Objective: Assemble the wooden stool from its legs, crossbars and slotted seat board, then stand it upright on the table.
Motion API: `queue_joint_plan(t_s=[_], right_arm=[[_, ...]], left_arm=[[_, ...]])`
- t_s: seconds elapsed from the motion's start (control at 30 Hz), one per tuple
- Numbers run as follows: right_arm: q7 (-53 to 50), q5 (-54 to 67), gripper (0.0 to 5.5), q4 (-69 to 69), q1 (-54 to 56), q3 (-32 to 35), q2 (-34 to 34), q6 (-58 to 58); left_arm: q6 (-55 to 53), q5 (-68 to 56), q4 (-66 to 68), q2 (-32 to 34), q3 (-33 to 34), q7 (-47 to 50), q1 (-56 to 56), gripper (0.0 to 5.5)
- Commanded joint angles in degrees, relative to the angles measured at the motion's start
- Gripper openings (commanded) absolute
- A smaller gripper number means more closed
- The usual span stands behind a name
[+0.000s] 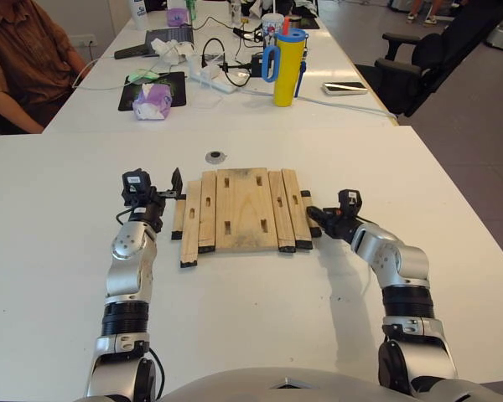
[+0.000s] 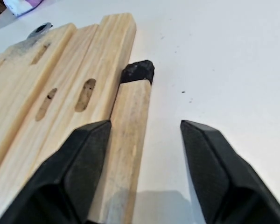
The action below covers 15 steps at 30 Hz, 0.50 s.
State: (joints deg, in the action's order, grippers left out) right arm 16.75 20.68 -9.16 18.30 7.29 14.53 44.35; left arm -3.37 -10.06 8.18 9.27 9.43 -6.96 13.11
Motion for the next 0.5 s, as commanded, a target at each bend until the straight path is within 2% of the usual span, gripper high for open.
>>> queue_joint_plan(t_s=[0.03, 0.33, 0.4, 0.5], right_arm=[[2.26, -1.29, 2.78, 0.42, -3.52, -4.19, 0.53, 2.6], [1.06, -7.61, 2.78, 0.49, -4.19, -9.64, 3.95, 1.66], [0.13, -7.94, 2.78, -0.43, -3.76, -8.96, 3.52, 1.81], [-0.3, -7.46, 2.37, -0.66, -3.51, -7.92, 2.44, 2.25]], left_arm=[[-0.34, 0.05, -0.3, -0.05, 0.25, 0.14, -0.32, 4.77], [-0.45, 0.09, -0.04, -0.05, 0.44, 0.24, -0.28, 4.77], [-0.48, 0.15, -0.01, -0.1, 0.4, 0.36, -0.14, 4.77], [-0.81, 0.36, -0.21, -0.05, 0.2, 0.57, 0.34, 4.77]])
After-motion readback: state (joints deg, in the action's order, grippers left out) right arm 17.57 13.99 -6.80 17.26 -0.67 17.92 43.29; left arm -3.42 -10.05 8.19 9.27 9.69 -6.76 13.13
